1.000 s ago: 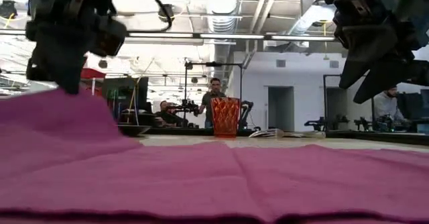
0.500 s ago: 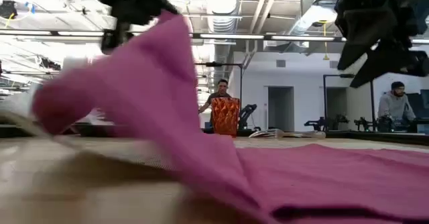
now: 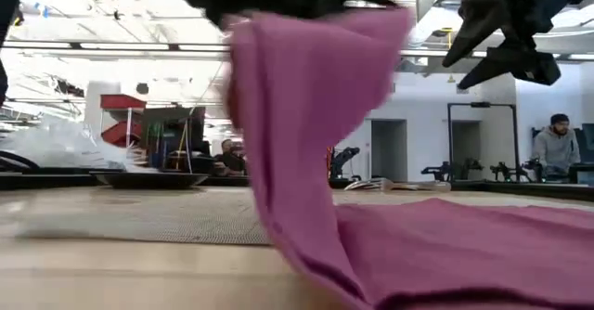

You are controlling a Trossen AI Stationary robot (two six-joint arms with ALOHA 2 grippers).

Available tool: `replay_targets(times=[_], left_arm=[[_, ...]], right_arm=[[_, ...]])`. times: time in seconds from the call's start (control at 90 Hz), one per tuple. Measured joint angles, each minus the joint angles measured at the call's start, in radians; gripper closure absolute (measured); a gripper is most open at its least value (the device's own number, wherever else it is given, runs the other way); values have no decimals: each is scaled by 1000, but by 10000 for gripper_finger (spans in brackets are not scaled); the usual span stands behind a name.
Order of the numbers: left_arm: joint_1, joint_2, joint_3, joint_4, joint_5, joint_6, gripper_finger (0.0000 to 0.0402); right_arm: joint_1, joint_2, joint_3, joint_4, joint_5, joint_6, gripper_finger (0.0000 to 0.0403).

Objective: Set table place
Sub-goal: Fold the pink table napkin

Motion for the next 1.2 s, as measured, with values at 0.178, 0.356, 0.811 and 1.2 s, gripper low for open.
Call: replay_targets(times=[0.178, 0.356, 0.811, 1.2], left_arm=[[5, 273, 273, -8, 113, 6, 402], [8, 449, 464, -7, 198, -45, 392], [89, 467, 527, -39, 217, 48, 236], [107, 420, 526, -356, 437, 217, 228]], right_arm=[[-9, -31, 0, -66, -3, 6, 239], [11, -55, 0, -150, -27, 67, 239], [113, -62, 0, -139, -31, 127, 214], [262, -48, 0, 29, -25, 196, 213]])
